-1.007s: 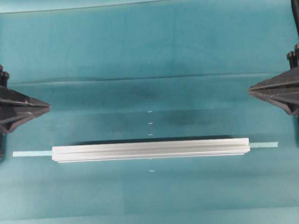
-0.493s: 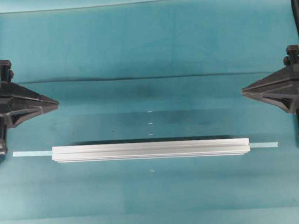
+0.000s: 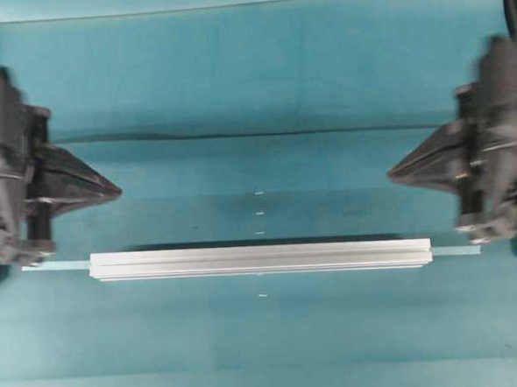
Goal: Lift the metal rail with both hands and move it towards you.
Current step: 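Move both open grippers toward the two ends of the silver rail, then lower both open grippers over the two ends of the silver rail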
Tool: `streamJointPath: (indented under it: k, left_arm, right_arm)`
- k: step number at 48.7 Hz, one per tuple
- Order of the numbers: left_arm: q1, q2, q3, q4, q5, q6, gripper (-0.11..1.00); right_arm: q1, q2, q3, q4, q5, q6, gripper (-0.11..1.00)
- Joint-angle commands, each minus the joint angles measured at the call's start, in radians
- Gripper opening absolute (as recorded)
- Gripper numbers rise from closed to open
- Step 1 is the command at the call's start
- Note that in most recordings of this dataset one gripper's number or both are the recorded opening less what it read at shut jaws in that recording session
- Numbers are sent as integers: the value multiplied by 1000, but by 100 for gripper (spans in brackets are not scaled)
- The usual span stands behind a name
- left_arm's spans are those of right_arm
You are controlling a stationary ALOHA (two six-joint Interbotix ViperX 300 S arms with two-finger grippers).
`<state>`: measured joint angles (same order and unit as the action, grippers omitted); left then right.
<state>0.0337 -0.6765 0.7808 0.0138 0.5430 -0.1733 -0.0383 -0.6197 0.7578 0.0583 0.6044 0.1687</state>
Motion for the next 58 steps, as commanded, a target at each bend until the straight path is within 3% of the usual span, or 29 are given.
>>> streamJointPath:
  k: [1,16,28,46,52,58]
  left_arm:
    - [3,37,-46,3,32,-17,-2]
    - [0,199,-153,3,265,-40,-2]
    - [-3,311,-249,6,341,-35,-2]
    - [-14,347,-252,8,347,-28,-1]
    - [-21,345,-252,8,342,12,-1]
    - [-48,345,-245,8,339,123,0]
  right_arm:
    - [-2,61,-60,3,69,-2,-1]
    - [3,255,-218,3,313,-41,-1]
    - [6,356,-316,8,482,-124,-1]
    - [18,408,-344,25,512,-143,-1]
    - [21,408,-344,28,514,-143,0]
    - [21,408,-342,34,517,-143,3]
